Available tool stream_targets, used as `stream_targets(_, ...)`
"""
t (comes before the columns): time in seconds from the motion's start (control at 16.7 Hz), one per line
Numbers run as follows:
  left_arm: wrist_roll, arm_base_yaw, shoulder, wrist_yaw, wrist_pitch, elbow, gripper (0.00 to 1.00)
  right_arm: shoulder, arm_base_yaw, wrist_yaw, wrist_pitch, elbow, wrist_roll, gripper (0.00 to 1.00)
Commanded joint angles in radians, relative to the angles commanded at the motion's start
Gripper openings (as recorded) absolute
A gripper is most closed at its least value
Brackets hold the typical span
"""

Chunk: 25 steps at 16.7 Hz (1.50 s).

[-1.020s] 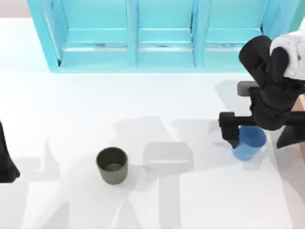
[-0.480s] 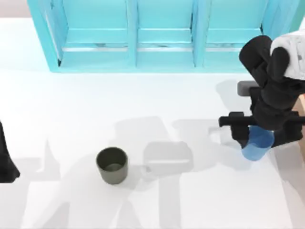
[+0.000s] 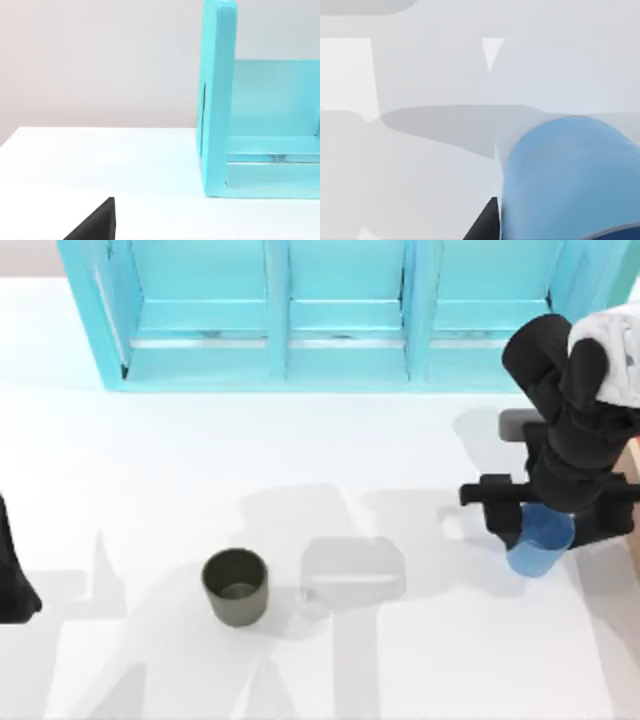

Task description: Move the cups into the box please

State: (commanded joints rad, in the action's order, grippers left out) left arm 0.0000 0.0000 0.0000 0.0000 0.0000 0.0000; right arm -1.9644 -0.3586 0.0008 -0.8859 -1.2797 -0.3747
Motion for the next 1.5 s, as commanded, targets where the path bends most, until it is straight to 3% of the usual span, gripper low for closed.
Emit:
stream_targets(0.3,0.0,0.0,0.0,0.0,0.0,0.0,1.0,0.002,-0.008,-0.007,0.002,-0.009,0.008,0.0)
stream_targets(0.6,0.0,0.0,0.0,0.0,0.0,0.0,1.0,0.069,-0.013,-0.037,-0.013,-0.105,0.127,0.0)
stream_targets(1.08,0.0,0.0,0.0,0.0,0.0,0.0,1.0,0.179,0.263,-0.003,-0.331,-0.168,0.28,0.0)
stream_targets(1.5,0.0,0.0,0.0,0.0,0.0,0.0,1.0,0.192,0.294,-0.001,-0.357,-0.157,0.299,0.0)
